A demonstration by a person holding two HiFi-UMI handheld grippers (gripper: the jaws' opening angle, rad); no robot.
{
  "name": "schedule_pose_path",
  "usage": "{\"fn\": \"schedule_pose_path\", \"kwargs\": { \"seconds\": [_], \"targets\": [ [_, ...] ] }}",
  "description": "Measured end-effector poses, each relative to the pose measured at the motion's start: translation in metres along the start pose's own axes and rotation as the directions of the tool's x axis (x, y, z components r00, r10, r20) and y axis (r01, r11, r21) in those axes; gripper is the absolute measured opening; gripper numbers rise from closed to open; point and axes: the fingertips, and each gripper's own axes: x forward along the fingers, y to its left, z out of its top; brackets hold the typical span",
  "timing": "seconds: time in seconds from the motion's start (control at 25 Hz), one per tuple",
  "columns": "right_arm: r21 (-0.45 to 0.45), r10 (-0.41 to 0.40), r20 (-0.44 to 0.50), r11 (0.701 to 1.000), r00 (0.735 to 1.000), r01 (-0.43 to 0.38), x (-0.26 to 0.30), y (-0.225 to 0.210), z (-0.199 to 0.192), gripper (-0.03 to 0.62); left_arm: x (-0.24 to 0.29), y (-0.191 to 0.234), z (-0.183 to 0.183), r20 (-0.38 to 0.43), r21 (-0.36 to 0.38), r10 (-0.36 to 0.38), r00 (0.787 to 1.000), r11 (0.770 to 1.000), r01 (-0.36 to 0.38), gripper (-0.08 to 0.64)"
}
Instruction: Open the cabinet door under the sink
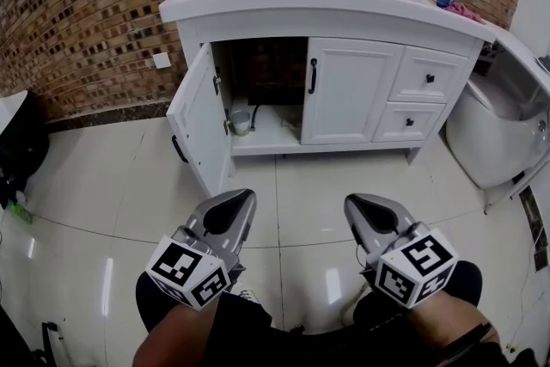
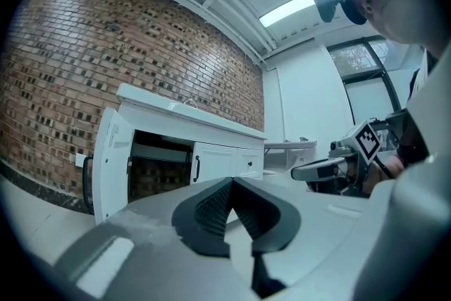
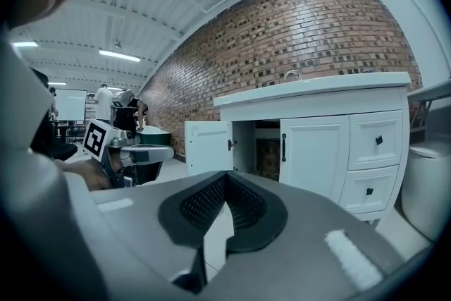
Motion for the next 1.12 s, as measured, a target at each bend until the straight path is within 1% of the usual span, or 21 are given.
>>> {"fn": "schedule_pose_path", "kwargs": {
  "seconds": [0.32,0.6,1.12],
  "targets": [
    [-0.011,-0.009,-0.002,1.000,1.000,0.009,-0.0010,-0.0032,-0.0016,0.008,-0.0028,0.0079,-0.0024,-0.004,-0.003,0.036,0.999,0.999,-0.036,0.005],
    [-0.007,-0.006,0.000,1.000,1.000,0.006,-0.0009,-0.0024,-0.0012,0.006,-0.0012,0.0066,-0.0062,-0.012,0.005,0.029,0.999,1.000,-0.029,0.005],
    [0.002,-0.007,-0.005,1.000,1.000,0.007,-0.0005,-0.0032,-0.0022,0.006,-0.0011,0.0065,-0.0063,-0.014,-0.005,0.035,0.999,0.999,-0.036,0.005]
  ]
}}
